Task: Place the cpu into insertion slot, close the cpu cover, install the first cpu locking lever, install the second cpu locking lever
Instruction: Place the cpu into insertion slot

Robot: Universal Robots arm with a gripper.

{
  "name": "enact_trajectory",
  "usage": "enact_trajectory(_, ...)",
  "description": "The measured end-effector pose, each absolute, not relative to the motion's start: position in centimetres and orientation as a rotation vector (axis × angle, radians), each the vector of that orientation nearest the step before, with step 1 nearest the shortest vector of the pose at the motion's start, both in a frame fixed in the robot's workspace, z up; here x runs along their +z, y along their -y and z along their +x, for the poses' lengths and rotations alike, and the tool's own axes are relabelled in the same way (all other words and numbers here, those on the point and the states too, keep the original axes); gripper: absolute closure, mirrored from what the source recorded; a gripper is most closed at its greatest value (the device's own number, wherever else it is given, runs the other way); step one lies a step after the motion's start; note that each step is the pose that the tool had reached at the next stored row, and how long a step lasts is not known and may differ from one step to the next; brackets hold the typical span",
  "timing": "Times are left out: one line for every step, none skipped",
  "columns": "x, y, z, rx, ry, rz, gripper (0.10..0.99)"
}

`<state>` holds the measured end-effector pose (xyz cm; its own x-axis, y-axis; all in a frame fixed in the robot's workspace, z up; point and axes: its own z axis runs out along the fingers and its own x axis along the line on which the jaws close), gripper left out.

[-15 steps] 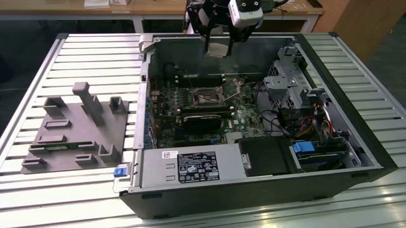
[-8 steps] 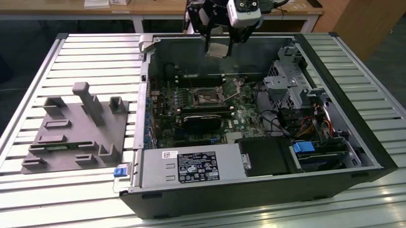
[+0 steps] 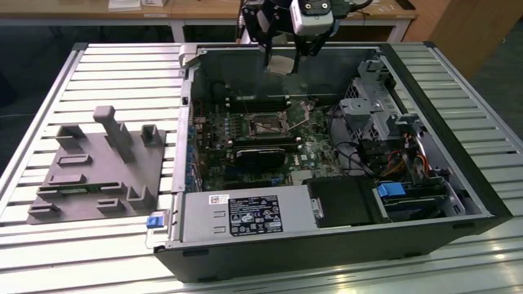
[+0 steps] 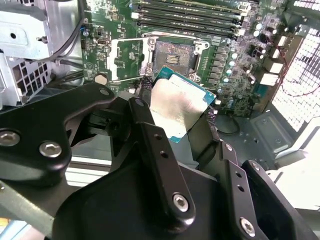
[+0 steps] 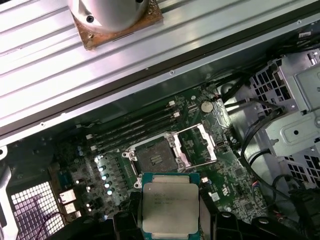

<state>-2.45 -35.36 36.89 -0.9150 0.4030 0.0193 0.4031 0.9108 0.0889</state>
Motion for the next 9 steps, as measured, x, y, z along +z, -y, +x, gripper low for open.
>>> enact_trajectory(36.89, 35.36, -2.45, -0.143, 3.068, -0.658, 0.549)
enact_trajectory(36.89, 35.36, -2.45, -0.143, 3.066, -0.668, 0.549)
enact_trajectory(36.88, 35.36, -2.45, -0.143, 3.065, -0.678, 0.549)
enact_trajectory(36.88, 35.36, -2.45, -0.143, 3.063, -0.688, 0.549)
enact_trajectory(36.88, 35.36, -2.45, -0.143, 3.061, -0.698, 0.549)
enact_trajectory(36.88, 35.36, -2.45, -0.143, 3.059, -0.708, 0.549)
enact_trajectory(36.88, 35.36, -2.45, -0.143, 3.057, -0.717, 0.549)
enact_trajectory(36.88, 35.36, -2.45, -0.143, 3.055, -0.727, 0.549)
enact_trajectory(36.87, 35.36, -2.45, -0.143, 3.053, -0.736, 0.549)
